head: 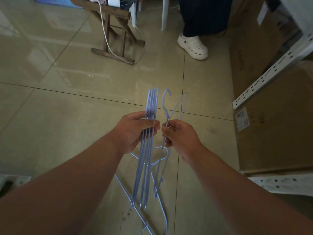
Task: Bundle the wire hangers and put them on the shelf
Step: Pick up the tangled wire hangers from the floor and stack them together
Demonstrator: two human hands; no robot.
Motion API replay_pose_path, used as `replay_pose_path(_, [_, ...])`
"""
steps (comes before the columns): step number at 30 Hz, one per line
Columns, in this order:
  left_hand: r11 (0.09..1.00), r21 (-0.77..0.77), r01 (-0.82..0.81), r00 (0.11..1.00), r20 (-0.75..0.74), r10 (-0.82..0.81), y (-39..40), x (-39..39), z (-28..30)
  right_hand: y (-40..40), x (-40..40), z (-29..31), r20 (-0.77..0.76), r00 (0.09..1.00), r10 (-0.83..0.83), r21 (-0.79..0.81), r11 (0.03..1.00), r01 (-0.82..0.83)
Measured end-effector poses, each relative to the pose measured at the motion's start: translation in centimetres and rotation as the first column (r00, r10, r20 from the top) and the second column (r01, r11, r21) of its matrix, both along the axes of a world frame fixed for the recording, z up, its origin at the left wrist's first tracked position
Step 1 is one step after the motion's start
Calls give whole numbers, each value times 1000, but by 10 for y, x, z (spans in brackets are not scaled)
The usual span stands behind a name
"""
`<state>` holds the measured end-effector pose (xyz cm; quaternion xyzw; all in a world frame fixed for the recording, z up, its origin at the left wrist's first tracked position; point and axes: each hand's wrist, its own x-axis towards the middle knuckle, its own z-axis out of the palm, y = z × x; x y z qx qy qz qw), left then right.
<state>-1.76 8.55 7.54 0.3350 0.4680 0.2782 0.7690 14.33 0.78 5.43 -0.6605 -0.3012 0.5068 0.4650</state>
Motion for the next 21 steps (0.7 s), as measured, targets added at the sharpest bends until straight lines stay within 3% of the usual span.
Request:
replay_pose_path(4, [998,-31,61,998,6,-61,-1,-2,-3,5,-4,1,14,999,45,11,999,-45])
replay_pose_path(21, [997,-71,13,1000,18,-12,-2,-5,-18,3,-15,-10,154,987,41,-17,999,-39])
